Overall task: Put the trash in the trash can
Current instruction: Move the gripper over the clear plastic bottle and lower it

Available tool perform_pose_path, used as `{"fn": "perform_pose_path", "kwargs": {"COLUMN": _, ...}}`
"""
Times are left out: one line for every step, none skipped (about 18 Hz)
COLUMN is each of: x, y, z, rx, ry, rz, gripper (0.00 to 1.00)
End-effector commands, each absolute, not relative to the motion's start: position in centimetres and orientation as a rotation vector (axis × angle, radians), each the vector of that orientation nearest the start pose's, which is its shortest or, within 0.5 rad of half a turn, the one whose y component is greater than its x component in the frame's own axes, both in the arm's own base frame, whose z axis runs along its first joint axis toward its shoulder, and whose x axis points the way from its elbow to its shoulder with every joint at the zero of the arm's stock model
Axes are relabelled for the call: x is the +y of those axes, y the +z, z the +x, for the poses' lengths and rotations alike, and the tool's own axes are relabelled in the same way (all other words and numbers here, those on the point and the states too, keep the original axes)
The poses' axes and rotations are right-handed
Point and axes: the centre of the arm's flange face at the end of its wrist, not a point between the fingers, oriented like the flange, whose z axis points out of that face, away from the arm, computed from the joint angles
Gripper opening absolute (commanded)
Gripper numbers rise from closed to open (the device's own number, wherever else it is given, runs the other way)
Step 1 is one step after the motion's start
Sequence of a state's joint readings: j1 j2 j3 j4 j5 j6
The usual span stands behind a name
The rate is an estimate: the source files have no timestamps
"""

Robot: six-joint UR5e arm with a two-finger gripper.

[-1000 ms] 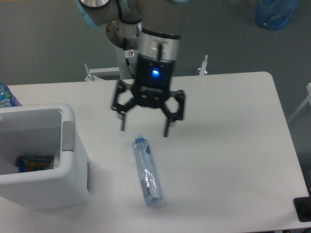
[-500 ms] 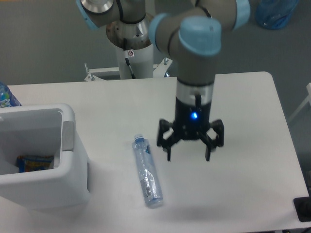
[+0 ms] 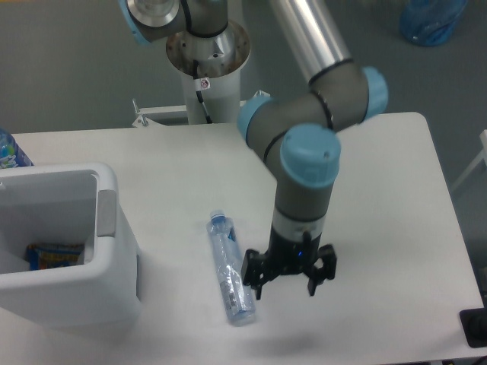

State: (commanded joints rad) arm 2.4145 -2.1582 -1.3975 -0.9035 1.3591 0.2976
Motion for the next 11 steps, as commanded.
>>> {"fn": "perform_pose_path", "kwargs": {"x": 59.2, "y": 28.4, "z": -43.1, "rx": -0.724, "ry": -0.066, "rz": -2.728, "gripper": 1.00}}
{"fn": "perform_pose_path", "kwargs": {"x": 59.5, "y": 27.7, "z": -42.5, "rx": -0.718, "ry": -0.078, "rz": -2.740, "gripper": 1.00}}
{"fn": "perform_pose_path", "kwargs": {"x": 60.0, "y": 26.8, "z": -41.9, "rx": -0.708, "ry": -0.088, "rz": -2.754, "gripper": 1.00}}
{"fn": "perform_pose_path", "kwargs": {"x": 60.2, "y": 26.3, "z": -41.5, "rx": -0.703, "ry": -0.095, "rz": -2.764, "gripper": 1.00}}
{"fn": "perform_pose_path", "kwargs": {"x": 60.4, "y": 25.3, "z": -41.2, "rx": -0.701, "ry": -0.103, "rz": -2.781, "gripper": 1.00}}
{"fn": "perform_pose_path", "kwargs": {"x": 60.7, "y": 24.6, "z": -40.8, "rx": -0.702, "ry": -0.108, "rz": -2.793, "gripper": 1.00}}
{"fn": "perform_pose_path", "kwargs": {"x": 60.8, "y": 24.2, "z": -40.7, "rx": -0.714, "ry": -0.104, "rz": -2.798, "gripper": 1.00}}
{"fn": "perform_pose_path", "kwargs": {"x": 61.0, "y": 23.9, "z": -40.5, "rx": -0.722, "ry": -0.101, "rz": -2.805, "gripper": 1.00}}
{"fn": "perform_pose_path", "kwargs": {"x": 61.1, "y": 23.6, "z": -40.3, "rx": -0.722, "ry": -0.103, "rz": -2.810, "gripper": 1.00}}
{"fn": "perform_pose_path", "kwargs": {"x": 61.2, "y": 23.2, "z": -40.2, "rx": -0.721, "ry": -0.107, "rz": -2.814, "gripper": 1.00}}
{"fn": "perform_pose_path", "kwargs": {"x": 61.2, "y": 22.5, "z": -40.2, "rx": -0.725, "ry": -0.109, "rz": -2.823, "gripper": 1.00}}
